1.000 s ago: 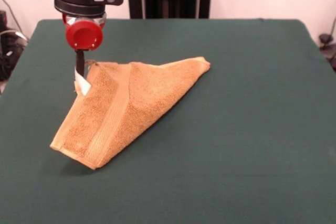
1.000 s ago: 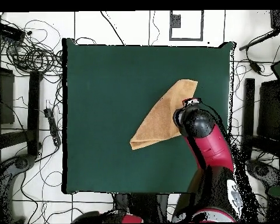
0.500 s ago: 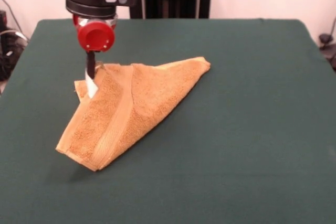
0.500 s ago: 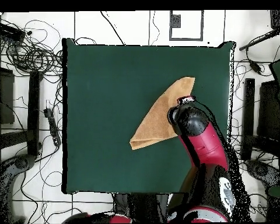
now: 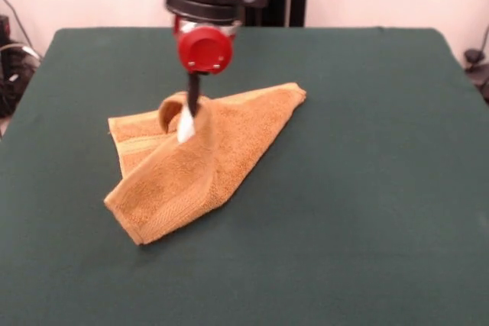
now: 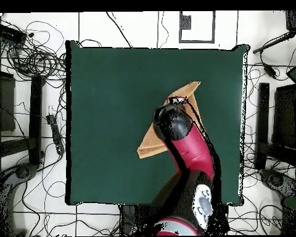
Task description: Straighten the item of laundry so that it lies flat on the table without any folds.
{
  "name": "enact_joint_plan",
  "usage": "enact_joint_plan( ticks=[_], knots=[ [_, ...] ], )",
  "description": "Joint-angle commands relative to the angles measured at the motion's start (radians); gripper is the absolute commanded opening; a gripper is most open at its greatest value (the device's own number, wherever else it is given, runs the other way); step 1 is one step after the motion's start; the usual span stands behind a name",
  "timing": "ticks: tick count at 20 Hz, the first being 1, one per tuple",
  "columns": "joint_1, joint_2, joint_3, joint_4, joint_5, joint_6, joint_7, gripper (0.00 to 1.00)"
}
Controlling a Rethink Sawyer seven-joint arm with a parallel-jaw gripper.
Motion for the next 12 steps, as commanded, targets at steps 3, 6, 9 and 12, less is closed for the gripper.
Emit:
enact_joint_plan(
  ticks=[3,6,9,12],
  knots=[
    [0.106,0.075,0.017,0.029,0.087,0.172,0.582,0.0],
    [0.094,0.057,0.058,0.029,0.099,0.187,0.641,0.0],
    [0.108,0.067,0.039,-0.003,0.072,0.226,0.71,0.0],
    [0.095,0.061,0.083,0.002,0.088,0.192,0.725,0.0]
  ],
)
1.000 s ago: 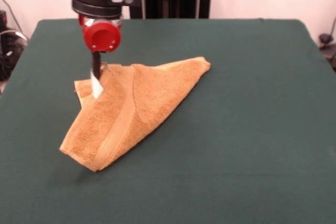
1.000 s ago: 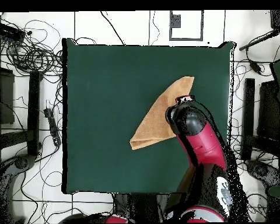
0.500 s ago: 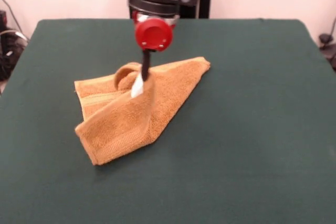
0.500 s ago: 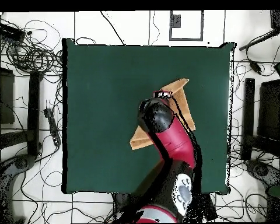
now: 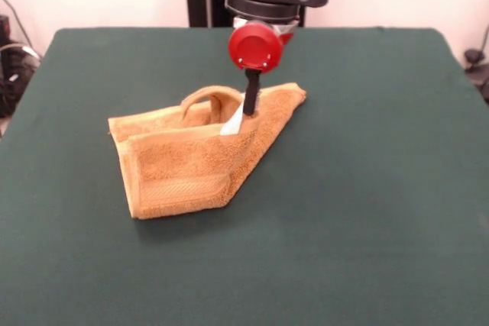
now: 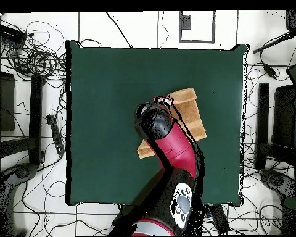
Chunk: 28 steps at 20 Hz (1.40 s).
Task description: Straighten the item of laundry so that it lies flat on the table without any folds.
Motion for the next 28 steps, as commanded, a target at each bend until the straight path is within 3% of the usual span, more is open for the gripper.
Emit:
enact_joint_plan(
  ticks=[1,12,16,28],
  knots=[
    [0.004,0.051,0.115,0.007,0.059,0.094,0.342,0.0],
    [-0.097,0.024,0.148,0.038,0.044,0.114,0.297,0.0],
    [-0.087,0.044,0.105,-0.033,0.019,0.211,0.407,0.0],
    [-0.11,0.064,0.155,-0.112,0.07,0.224,0.504,0.0]
  ],
)
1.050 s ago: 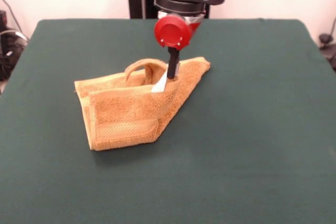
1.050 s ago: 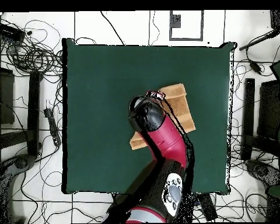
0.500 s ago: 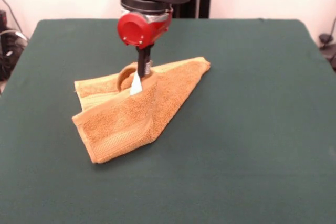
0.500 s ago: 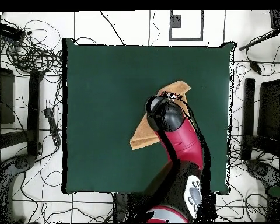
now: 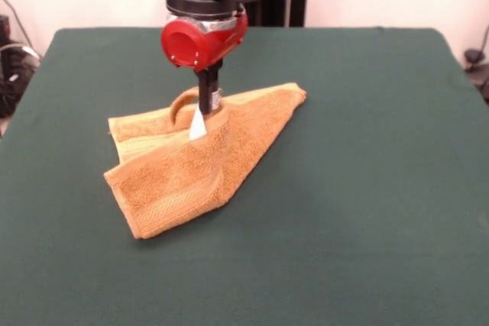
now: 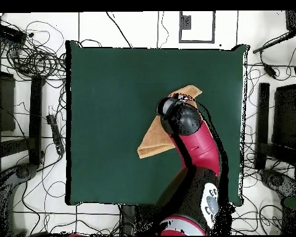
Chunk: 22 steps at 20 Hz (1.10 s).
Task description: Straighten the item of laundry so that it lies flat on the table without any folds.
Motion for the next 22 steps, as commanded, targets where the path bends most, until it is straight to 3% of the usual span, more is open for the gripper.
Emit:
enact_joint_plan(
  ticks=[1,12,22],
  knots=[
    [0.011,0.071,0.146,-0.073,0.061,0.115,0.407,0.0],
    [0.076,0.158,0.07,-0.227,0.038,0.181,0.726,0.0],
    [0.033,0.177,0.095,-0.249,0.048,0.149,0.777,0.0]
  ],
)
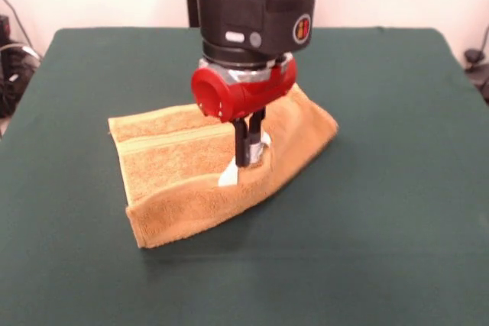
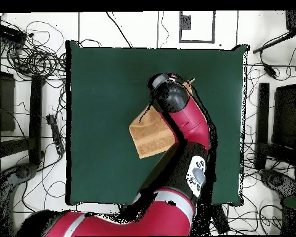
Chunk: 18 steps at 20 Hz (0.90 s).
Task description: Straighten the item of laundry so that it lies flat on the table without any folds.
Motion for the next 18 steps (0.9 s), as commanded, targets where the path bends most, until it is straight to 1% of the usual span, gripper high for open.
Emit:
enact_joint_plan(
  ticks=[1,6,15,18],
  knots=[
    [-0.005,0.046,0.1,-0.025,0.04,0.087,0.339,0.0],
    [-0.005,0.058,0.09,-0.053,0.04,0.099,0.382,0.0],
    [-0.013,0.049,0.103,-0.028,0.05,0.084,0.355,0.0],
    [-0.014,0.054,0.103,-0.035,0.051,0.083,0.359,0.0]
  ],
)
